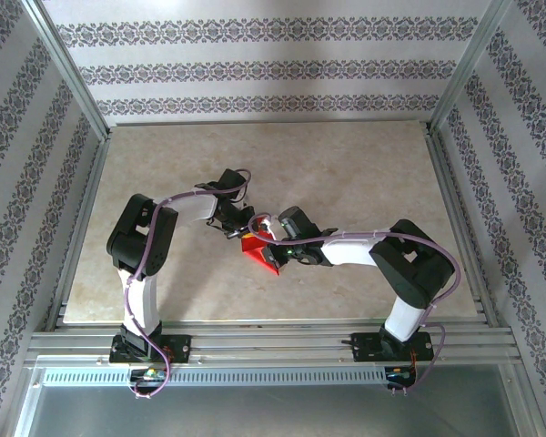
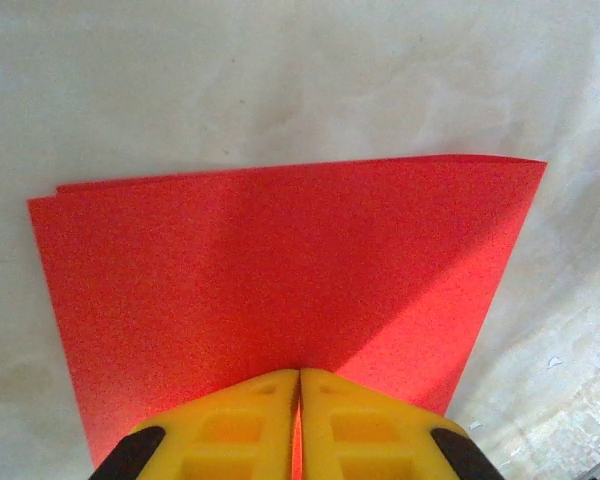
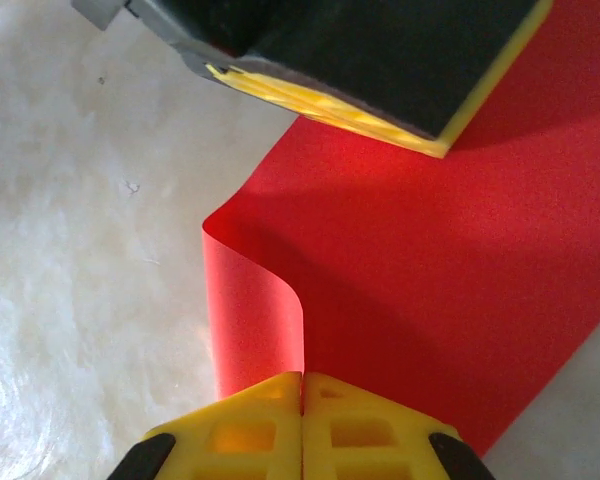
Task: Fold a paper plane with a square sheet of paper (pick it up from the middle)
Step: Third fold the triangle at the center of the table.
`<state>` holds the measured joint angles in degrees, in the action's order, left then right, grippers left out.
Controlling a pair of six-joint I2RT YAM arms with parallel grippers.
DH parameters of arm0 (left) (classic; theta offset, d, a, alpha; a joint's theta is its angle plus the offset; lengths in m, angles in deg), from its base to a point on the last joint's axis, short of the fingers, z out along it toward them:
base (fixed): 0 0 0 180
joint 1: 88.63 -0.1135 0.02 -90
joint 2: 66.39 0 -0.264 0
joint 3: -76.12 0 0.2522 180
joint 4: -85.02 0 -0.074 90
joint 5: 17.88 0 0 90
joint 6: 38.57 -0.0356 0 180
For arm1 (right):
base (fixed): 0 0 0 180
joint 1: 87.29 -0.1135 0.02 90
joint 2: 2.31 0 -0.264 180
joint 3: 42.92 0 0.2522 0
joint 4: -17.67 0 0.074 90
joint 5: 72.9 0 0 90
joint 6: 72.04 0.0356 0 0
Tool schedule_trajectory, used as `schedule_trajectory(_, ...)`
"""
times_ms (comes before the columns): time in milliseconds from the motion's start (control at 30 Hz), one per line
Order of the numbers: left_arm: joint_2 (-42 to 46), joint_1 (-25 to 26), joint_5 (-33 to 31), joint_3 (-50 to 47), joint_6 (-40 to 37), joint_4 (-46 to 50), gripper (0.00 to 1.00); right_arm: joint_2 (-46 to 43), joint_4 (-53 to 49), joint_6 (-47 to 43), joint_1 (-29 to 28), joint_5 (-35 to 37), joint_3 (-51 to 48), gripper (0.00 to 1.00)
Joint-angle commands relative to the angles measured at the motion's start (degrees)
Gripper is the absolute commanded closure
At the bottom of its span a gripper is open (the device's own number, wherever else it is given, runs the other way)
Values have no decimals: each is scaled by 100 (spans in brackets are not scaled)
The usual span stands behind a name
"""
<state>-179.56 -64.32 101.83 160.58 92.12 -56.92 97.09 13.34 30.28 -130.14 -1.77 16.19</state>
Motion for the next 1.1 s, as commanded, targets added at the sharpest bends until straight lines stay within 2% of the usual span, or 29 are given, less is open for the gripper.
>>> schedule_trajectory(0, -250, 115, -260, -27, -131, 453, 89, 45, -71, 104, 55, 292, 115, 93)
schedule_trajectory(1067, -338, 145, -276, 26, -142, 494, 90, 76, -345, 245, 109, 545, 132, 93)
